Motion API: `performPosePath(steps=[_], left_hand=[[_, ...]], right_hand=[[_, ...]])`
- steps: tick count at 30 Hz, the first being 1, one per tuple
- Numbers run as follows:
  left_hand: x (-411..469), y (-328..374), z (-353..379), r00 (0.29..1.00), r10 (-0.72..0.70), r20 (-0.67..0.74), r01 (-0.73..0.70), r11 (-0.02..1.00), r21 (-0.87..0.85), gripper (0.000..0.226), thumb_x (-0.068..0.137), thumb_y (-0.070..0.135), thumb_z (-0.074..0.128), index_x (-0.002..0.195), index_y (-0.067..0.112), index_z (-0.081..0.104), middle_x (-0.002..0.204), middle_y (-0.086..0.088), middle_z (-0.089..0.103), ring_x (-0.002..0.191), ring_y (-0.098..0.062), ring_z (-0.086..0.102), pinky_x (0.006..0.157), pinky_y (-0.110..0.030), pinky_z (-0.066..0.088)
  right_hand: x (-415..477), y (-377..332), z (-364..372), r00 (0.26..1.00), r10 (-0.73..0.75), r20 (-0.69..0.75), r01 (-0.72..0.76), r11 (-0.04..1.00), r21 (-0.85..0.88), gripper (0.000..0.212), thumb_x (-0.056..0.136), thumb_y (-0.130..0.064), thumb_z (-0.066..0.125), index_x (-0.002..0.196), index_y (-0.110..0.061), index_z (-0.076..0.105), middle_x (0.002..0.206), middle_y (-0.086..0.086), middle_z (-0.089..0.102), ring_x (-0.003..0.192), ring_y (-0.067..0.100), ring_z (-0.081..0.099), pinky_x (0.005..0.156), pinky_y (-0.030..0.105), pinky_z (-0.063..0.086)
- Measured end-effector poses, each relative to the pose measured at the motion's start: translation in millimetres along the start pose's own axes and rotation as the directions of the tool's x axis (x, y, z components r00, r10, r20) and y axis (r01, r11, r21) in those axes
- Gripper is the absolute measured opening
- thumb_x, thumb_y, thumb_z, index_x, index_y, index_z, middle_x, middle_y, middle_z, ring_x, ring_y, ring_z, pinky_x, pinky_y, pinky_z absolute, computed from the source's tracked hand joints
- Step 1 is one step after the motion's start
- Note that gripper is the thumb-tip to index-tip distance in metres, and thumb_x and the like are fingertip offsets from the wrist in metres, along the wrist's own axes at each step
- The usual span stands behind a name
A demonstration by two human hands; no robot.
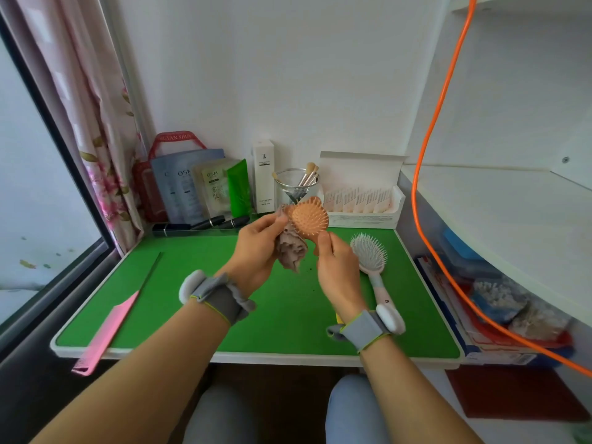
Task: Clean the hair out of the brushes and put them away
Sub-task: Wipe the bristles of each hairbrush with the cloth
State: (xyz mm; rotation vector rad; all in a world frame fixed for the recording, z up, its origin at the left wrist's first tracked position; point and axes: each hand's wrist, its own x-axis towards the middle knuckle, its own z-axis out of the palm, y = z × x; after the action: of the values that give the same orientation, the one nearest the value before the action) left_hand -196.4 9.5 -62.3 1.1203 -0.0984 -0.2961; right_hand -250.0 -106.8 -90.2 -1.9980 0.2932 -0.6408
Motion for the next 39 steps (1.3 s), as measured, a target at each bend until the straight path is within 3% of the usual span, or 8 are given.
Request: performPosePath(steps=[5,11,16,19,24,28,33,39], left_hand=[[-9.8,-17.4,13.7,1.000,-0.009,0.020,0.009,1.000,0.011,0.011,0.092,0.008,0.057,0.094,0.001,0.065,0.091,-0.016,0.070,0.078,-0.023,0.069,0.076,-0.031,0.058],[-8.2,-7.4,15.2,1.000,0.016,0.018,-0.014,0.997,-0.079,0.014,0.094,0.008,0.053,0.099,0.003,0.065,0.092,-0.013,0.073,0.080,-0.021,0.071,0.077,-0.031,0.059],[-19.5,-23.4,19.9,0.994,0.021,0.108,-0.037,0.988,0.149,0.018,0.092,0.012,0.057,0.108,0.009,0.065,0.101,-0.013,0.071,0.084,-0.021,0.068,0.074,-0.027,0.057],[-19.8,-20.2,11.4,0.992,-0.020,0.124,-0.005,0.980,0.197,0.023,0.093,0.014,0.056,0.111,0.001,0.062,0.087,-0.017,0.067,0.062,-0.024,0.063,0.048,-0.028,0.051],[-19.1,-16.6,-1.7,0.992,-0.046,0.117,0.032,0.993,0.117,0.019,0.096,0.009,0.050,0.110,0.000,0.059,0.083,-0.011,0.069,0.068,-0.021,0.069,0.060,-0.032,0.056],[-22.5,-10.0,-8.2,0.968,-0.172,0.183,0.147,0.979,0.140,0.015,0.097,0.012,0.049,0.103,0.000,0.056,0.085,-0.011,0.062,0.062,-0.021,0.067,0.055,-0.030,0.055],[-29.7,-6.9,-4.5,0.928,-0.240,0.285,0.179,0.958,0.224,0.025,0.096,0.016,0.049,0.109,-0.004,0.055,0.085,-0.013,0.062,0.057,-0.017,0.062,0.048,-0.024,0.051],[-26.7,-7.5,-5.7,0.945,-0.209,0.250,0.189,0.977,0.100,0.035,0.096,0.008,0.042,0.130,-0.001,0.043,0.126,-0.024,0.057,0.096,-0.032,0.062,0.077,-0.034,0.055]], right_hand=[[1.5,-3.3,3.7,0.999,0.019,-0.044,-0.017,0.998,0.063,0.037,0.104,-0.028,0.033,0.096,-0.007,0.062,0.088,0.005,0.062,0.083,0.025,0.056,0.074,0.037,0.043],[-1.9,-2.9,6.3,0.999,0.003,-0.035,0.000,0.996,0.084,0.033,0.104,-0.028,0.033,0.087,-0.012,0.056,0.083,0.003,0.060,0.078,0.025,0.054,0.066,0.034,0.037],[-4.7,-3.0,8.9,0.998,0.061,0.027,-0.063,0.995,0.080,0.026,0.104,-0.027,0.031,0.091,-0.018,0.051,0.082,0.003,0.059,0.066,0.012,0.052,0.058,0.026,0.031],[-9.3,-2.8,5.2,0.985,0.072,0.154,-0.077,0.997,0.025,0.030,0.103,-0.027,0.033,0.091,-0.014,0.058,0.083,0.010,0.065,0.070,0.025,0.063,0.056,0.036,0.051],[-6.8,-5.5,-9.3,0.988,0.096,0.122,-0.096,0.995,-0.004,0.038,0.090,-0.029,0.043,0.082,0.003,0.061,0.081,0.019,0.068,0.072,0.034,0.062,0.070,0.057,0.053],[4.6,-11.2,-17.7,0.970,0.231,0.074,-0.242,0.946,0.217,0.049,0.090,-0.042,0.052,0.097,0.007,0.057,0.084,0.012,0.060,0.073,0.021,0.054,0.073,0.050,0.051],[12.4,-11.9,-18.8,0.932,0.270,0.241,-0.352,0.833,0.426,0.025,0.089,-0.038,0.063,0.089,-0.013,0.066,0.073,-0.005,0.065,0.059,0.006,0.056,0.046,0.017,0.039],[16.9,-7.7,-18.3,0.921,0.359,0.152,-0.384,0.769,0.511,0.034,0.085,-0.033,0.070,0.101,-0.003,0.065,0.077,0.001,0.066,0.058,0.008,0.054,0.043,0.019,0.038]])
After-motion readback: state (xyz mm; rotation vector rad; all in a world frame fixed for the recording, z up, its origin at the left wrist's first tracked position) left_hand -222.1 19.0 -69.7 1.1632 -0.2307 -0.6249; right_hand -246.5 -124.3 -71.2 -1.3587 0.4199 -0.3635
